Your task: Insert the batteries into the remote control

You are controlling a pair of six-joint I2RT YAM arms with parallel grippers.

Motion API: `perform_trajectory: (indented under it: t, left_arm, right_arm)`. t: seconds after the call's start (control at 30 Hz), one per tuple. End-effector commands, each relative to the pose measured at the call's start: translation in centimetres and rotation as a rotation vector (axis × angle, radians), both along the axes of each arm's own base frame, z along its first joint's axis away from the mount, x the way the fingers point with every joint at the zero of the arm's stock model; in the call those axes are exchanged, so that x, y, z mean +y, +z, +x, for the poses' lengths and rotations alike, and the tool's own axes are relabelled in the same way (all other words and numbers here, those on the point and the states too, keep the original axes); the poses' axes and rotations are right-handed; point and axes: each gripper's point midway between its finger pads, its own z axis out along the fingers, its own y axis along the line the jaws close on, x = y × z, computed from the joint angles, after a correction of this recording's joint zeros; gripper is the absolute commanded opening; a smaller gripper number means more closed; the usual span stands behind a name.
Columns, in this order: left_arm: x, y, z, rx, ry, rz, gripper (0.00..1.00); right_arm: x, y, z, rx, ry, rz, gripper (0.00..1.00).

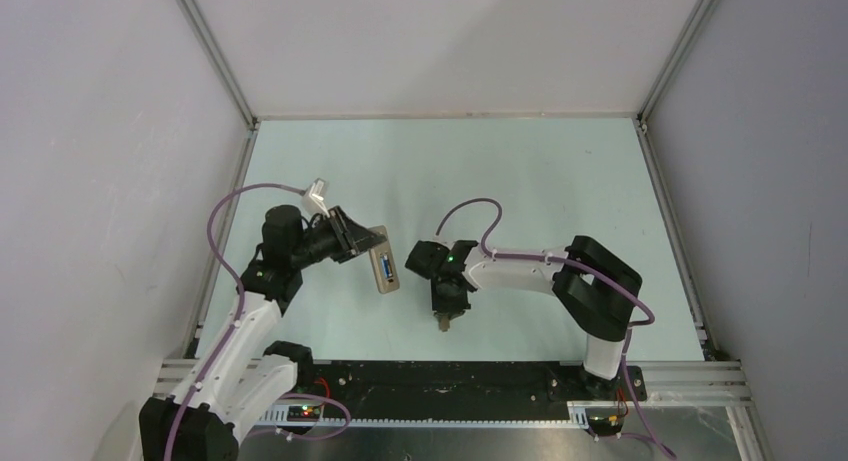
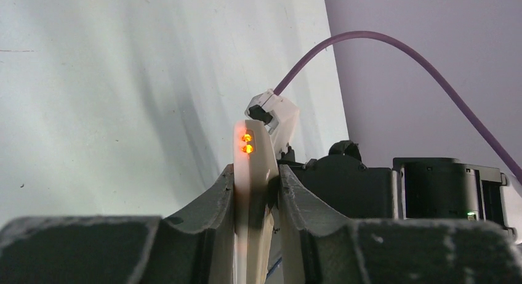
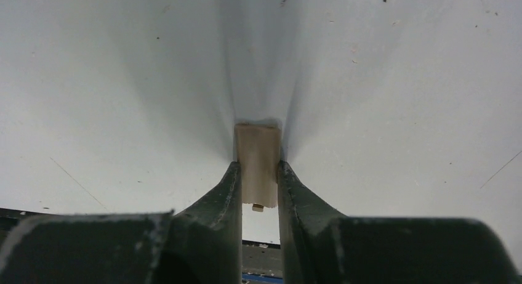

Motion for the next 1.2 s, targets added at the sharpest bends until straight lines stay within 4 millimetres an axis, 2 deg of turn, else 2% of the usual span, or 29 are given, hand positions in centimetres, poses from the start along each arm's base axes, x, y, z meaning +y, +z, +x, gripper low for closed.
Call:
perform_trajectory:
  t: [0.0,0.17,0.27,0.43,0.57,0.77,0.97,1.17]
  left_arm:
    - [-0.3,1.0,-0.6,-0.028,-0.033,-0.033,0.0]
    - [-0.3,0.7,-0.9,-0.016,-0.04,-0.04,0.0]
    - [-0.3,0.6,-1.0,-0.01,-0.041,-0.044,0.0]
    - [-0.3,0.6,-1.0,-0.005,-0.038,-0.047,0.0]
    - [-0.3,0.5,-0.8,0.001,-0.034,-0.046,0.0]
    - [-0.4,0.1,-0.7,0.019,-0.043,-0.043,0.0]
    - [-0.5,-0.3,-0.7,0.031,-0.05,-0.038,0.0]
    - [-0.6,-1.1,-0.6,0.053,-0.064,-0.031,0.0]
  right_arm:
    - [-3.1,-2.2,-0.6,-0.02,0.083,-0.187,0.17]
    - [-5.2,-1.8,0.5,-0.086,0.128,-0.286,0.2]
    - [-5.8,-1.1,1.5,-0.135,0.18,-0.308,0.25]
    - [-3.9,0.3,1.7,-0.153,0.227,-0.202,0.51]
    - [-2.5,0.8,1.4,-0.148,0.228,-0.129,0.59]
    - [-2.9,0.1,0.9,-0.123,0.228,-0.149,0.59]
    - [-4.9,-0.7,-0.5,-0.073,0.212,-0.167,0.55]
    - [-5.6,-1.4,-1.4,-0.045,0.215,-0.155,0.51]
